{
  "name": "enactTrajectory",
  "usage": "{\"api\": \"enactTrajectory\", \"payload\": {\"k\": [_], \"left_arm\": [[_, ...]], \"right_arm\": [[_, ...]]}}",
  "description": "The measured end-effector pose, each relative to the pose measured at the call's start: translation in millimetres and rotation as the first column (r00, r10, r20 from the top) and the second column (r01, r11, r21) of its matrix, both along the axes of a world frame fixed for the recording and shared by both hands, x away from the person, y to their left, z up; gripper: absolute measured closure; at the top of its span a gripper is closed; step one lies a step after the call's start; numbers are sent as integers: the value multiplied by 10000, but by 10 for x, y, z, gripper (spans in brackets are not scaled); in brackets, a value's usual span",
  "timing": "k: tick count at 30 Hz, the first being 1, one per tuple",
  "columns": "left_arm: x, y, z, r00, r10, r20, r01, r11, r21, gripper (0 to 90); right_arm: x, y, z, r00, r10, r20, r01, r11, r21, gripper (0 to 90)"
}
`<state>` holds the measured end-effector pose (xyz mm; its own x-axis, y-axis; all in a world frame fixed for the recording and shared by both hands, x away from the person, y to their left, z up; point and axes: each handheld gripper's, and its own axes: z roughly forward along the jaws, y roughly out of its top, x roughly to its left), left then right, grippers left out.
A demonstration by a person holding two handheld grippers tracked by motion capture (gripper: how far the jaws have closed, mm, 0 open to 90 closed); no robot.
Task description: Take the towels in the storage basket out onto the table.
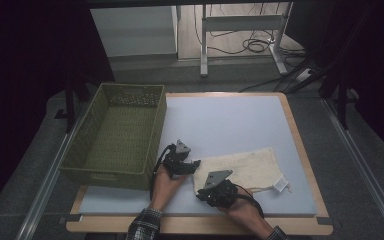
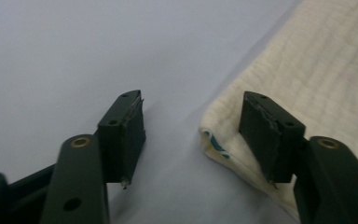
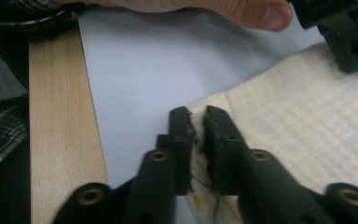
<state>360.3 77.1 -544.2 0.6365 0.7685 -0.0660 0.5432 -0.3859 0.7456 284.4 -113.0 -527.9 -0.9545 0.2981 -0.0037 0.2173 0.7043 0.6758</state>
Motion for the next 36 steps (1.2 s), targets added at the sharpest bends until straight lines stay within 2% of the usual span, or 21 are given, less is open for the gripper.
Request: {"api": "enactTrajectory", "payload": {"k": [1,4,5,6,8,11,13,16,19,26,33,36], "left_arm": [[-3,2,2,10000,-21,30,21,10000,-14,449],[-24,-11,7,9982,-594,89,596,9982,-122,664],[-31,-18,7,9970,-776,8,776,9966,-278,734],[-32,-19,8,9966,-823,-1,822,9962,-290,810],[-50,-21,15,9981,-604,144,607,9980,-198,860],[-90,13,32,9989,-102,448,113,9996,-256,865],[-110,58,41,9989,129,440,-106,9985,-537,866],[-111,104,60,9989,203,412,-171,9969,-765,865],[-104,94,116,9980,230,591,-166,9943,-1058,865],[-41,-94,288,9933,-294,1113,402,9946,-953,864],[63,-348,374,9871,-935,1297,1045,9913,-804,862],[113,-477,387,9835,-1239,1316,1340,9884,-711,862]], "right_arm": [[4,-4,0,10000,-77,-39,77,10000,1,846],[31,-20,-4,9992,-224,-320,229,9996,158,860],[36,-22,-3,9988,-261,-420,270,9994,206,861],[43,-22,-1,9986,-259,-469,270,9994,231,862],[51,-13,3,9982,-241,-544,256,9993,275,863],[71,48,21,9979,-174,-627,206,9984,518,863],[83,98,44,9979,-94,-634,135,9978,655,863],[80,117,101,9984,-28,-564,72,9969,779,863],[68,39,170,9989,-187,-438,230,9949,987,863],[75,-264,280,9962,-777,-396,825,9868,1396,863],[60,-548,346,9909,-1338,-175,1349,9776,1617,863],[44,-667,364,9874,-1581,-11,1563,9751,1573,862]]}}
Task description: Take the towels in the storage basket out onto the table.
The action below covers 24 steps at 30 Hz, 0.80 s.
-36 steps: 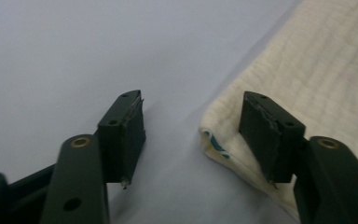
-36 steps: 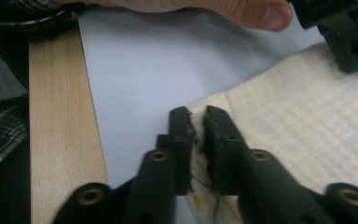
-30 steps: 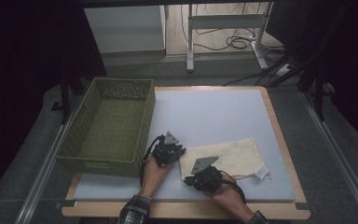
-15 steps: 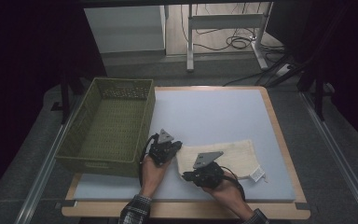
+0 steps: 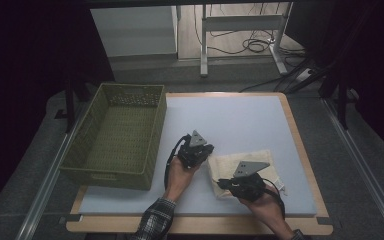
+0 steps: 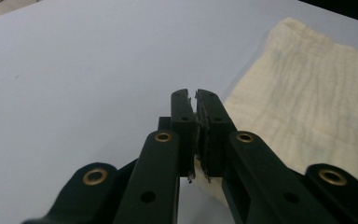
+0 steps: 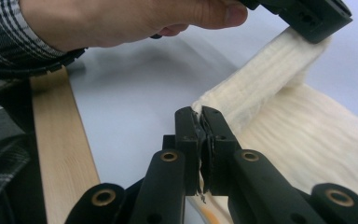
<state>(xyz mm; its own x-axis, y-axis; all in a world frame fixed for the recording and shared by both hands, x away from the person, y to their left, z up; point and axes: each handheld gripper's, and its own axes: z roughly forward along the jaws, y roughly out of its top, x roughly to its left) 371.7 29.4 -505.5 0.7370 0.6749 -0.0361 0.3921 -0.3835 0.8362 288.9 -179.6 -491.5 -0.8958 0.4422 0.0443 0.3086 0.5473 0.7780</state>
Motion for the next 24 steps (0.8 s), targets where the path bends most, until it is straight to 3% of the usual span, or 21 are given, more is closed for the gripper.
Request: {"api": "enactTrajectory", "payload": {"k": [11,24], "left_arm": [[158,-449,31,9967,-808,-22,808,9967,-14,857],[283,-921,108,9879,-1553,37,1553,9879,30,851]], "right_arm": [[-16,-500,12,9943,-1067,25,1067,9942,135,862],[-46,-1006,53,9767,-2145,37,2143,9763,290,861]]}}
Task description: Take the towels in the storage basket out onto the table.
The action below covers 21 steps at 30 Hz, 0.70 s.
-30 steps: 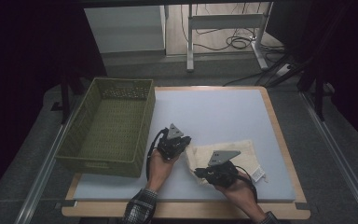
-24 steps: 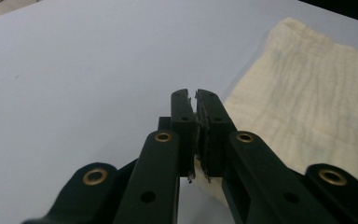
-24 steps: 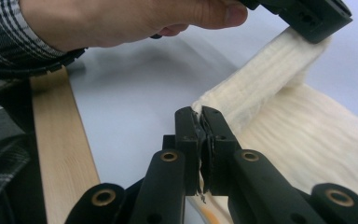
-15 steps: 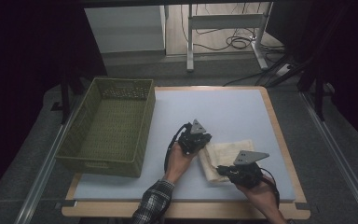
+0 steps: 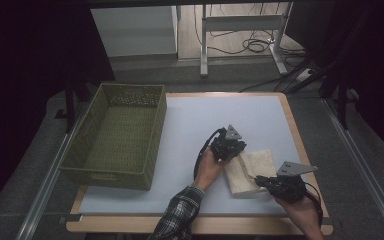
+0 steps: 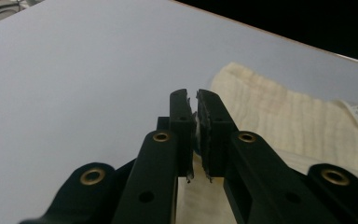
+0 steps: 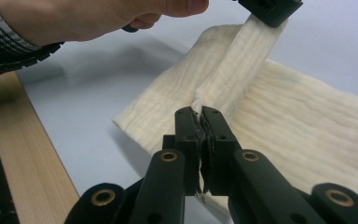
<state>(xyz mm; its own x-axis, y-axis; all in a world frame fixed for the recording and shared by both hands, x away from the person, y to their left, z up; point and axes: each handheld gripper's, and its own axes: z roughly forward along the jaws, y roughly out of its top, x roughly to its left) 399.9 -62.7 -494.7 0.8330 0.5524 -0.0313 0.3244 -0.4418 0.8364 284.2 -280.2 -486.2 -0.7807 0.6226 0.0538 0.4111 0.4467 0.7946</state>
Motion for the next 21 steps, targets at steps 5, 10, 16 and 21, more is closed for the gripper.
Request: {"api": "enactTrajectory", "payload": {"k": [5,10,16,21], "left_arm": [[35,-171,26,9998,-176,31,176,9998,26,848],[58,-330,24,9995,-307,47,306,9995,28,846],[94,-503,-20,9989,-462,-16,462,9989,124,844],[93,-567,-74,9992,-400,-32,400,9990,218,745]], "right_arm": [[-8,-132,17,9996,-281,26,281,9996,-25,860],[-29,-254,34,9985,-550,75,550,9985,-52,860],[-38,-380,-6,9962,-876,20,876,9961,-114,858],[-28,-439,-86,9943,-1064,-113,1061,9940,-260,851]]}}
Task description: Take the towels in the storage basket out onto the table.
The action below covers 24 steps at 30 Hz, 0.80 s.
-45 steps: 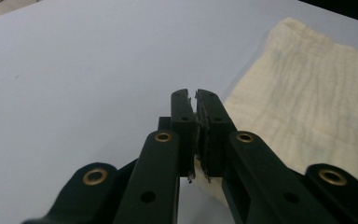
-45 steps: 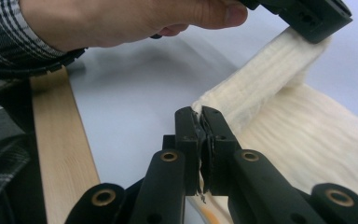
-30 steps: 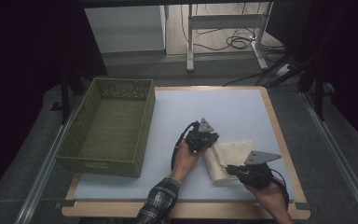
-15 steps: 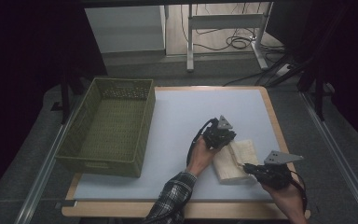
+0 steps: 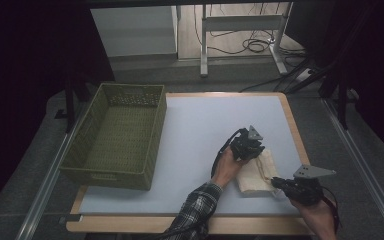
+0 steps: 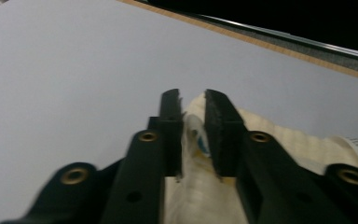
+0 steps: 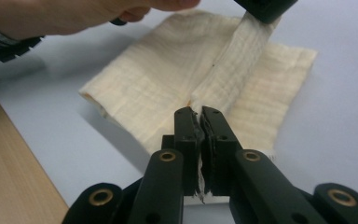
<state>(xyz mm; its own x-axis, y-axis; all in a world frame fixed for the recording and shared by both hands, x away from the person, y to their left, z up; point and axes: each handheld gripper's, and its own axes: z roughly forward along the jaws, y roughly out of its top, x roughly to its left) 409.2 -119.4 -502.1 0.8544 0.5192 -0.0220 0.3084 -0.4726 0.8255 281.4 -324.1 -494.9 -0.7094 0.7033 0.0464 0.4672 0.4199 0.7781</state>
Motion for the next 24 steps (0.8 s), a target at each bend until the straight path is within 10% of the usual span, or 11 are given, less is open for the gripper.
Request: {"api": "enactTrajectory", "payload": {"k": [8,24], "left_arm": [[16,155,9,9994,341,-48,-342,9993,-134,546],[-138,652,-32,9952,982,4,-982,9951,81,423]], "right_arm": [[10,-64,-65,9993,-336,-150,333,9992,-216,761],[29,-316,101,9922,-1228,198,1233,9920,-284,654]]}}
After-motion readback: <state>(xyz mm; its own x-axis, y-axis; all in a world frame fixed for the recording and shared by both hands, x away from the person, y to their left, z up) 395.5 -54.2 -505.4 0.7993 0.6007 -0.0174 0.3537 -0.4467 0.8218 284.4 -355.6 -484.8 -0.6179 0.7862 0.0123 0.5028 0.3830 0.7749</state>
